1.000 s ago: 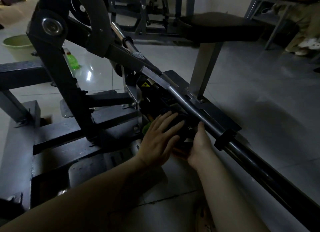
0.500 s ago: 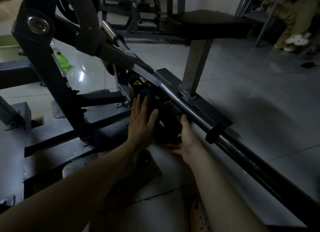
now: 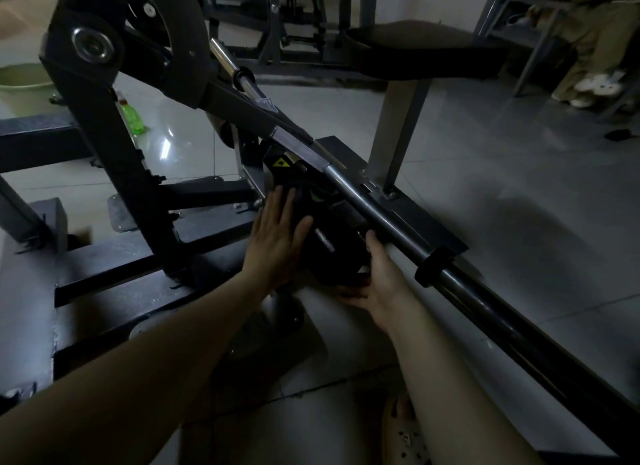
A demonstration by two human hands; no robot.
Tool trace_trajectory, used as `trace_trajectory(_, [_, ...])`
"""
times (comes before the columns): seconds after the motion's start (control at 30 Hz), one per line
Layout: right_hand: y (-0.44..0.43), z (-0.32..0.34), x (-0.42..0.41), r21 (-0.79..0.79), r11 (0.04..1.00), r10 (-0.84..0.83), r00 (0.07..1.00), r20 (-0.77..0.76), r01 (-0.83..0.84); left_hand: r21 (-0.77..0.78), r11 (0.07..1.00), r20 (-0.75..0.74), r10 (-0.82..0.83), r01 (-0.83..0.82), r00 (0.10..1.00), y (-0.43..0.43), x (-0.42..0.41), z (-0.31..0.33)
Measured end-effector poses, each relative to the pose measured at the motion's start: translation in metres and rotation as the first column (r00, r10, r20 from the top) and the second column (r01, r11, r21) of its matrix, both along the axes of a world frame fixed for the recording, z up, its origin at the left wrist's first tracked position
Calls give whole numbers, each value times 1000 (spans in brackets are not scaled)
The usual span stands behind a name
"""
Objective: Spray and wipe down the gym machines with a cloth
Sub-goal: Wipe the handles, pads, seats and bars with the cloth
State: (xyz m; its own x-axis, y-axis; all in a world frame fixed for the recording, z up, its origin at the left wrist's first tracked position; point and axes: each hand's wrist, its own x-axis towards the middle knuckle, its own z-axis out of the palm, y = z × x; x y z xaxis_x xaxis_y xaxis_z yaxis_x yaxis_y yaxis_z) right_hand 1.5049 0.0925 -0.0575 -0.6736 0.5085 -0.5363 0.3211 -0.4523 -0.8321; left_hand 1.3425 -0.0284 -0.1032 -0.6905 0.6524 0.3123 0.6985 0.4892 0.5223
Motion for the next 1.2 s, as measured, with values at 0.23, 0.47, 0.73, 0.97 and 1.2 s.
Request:
trace_trajectory(0.23, [-6,0,1,213,975,63,998,19,-66,317,919,559,19,-235,829,25,-6,6])
trace_trajectory(0.47, [-23,-15,-13,325,941,-90,995,-32,96,401,899,550,-84,-174,831,9,39,1])
trace_trajectory(0.73, [-16,-30,-22,427,899,-86,996,-40,94,345,930,548,-89,-127,832,-22,57,-2])
trace_trajectory(0.97, [-24,-16,-16,470,875,-133,991,7,114,328,885,530,117,-330,840,-33,39,21])
trace_trajectory(1.2, [-22,-4,-18,-10,988,-152,983,99,154,338,849,552,171,-406,816,-42,10,40])
